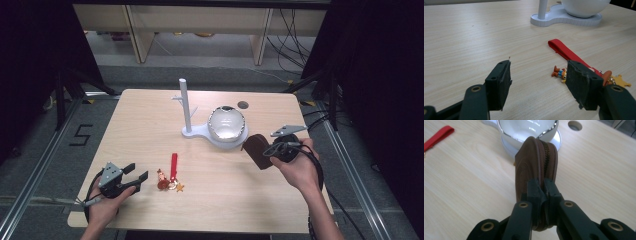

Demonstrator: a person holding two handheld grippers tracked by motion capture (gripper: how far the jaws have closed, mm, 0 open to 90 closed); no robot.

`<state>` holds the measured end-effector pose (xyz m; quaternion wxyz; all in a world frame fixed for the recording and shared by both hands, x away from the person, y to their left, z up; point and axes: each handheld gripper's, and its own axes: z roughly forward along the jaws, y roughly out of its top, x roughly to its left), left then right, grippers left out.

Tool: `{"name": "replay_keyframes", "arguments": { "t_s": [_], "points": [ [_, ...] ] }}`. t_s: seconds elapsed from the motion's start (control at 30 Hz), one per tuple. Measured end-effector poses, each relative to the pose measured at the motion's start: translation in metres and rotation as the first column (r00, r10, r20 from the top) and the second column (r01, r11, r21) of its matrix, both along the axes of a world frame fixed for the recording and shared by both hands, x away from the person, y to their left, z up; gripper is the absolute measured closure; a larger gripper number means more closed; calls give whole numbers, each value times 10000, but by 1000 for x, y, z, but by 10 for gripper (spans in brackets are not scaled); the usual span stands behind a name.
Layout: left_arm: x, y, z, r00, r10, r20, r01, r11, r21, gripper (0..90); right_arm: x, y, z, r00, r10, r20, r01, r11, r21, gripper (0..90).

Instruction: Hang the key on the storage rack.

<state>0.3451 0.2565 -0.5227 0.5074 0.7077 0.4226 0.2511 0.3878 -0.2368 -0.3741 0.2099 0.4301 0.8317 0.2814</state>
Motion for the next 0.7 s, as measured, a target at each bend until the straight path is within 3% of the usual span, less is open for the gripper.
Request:
{"name": "replay_keyframes", "arguments": {
  "t_s": [0.17,0.2,0.27,0.47,0.5,0.63,0.67,0.7],
  "points": [
    [0,0,0,10000,-27,30,27,10000,20,360,1,6,5,9998,143,150,-143,9999,-26,855],
    [0,0,0,10000,-20,28,20,10000,19,360,3,8,6,9987,280,424,-276,9996,-106,855],
    [2,0,-1,9997,-183,188,183,9998,-13,360,4,12,9,9984,274,501,-270,9996,-87,855],
    [-1,-1,0,10000,-4,27,4,9999,107,361,11,25,19,9949,504,873,-499,9987,-84,854],
    [-1,-1,0,10000,2,21,-2,9999,102,360,14,27,21,9913,685,1125,-667,9976,-198,854],
    [-1,-1,0,10000,3,38,-3,10000,61,360,23,39,27,9880,853,1285,-833,9963,-210,854],
    [-1,0,0,10000,6,37,-6,10000,43,360,30,43,29,9810,1108,1590,-1068,9937,-338,854],
    [-1,0,0,10000,4,26,-4,10000,42,360,30,43,29,9810,1108,1590,-1068,9937,-338,854]
  ]
}}
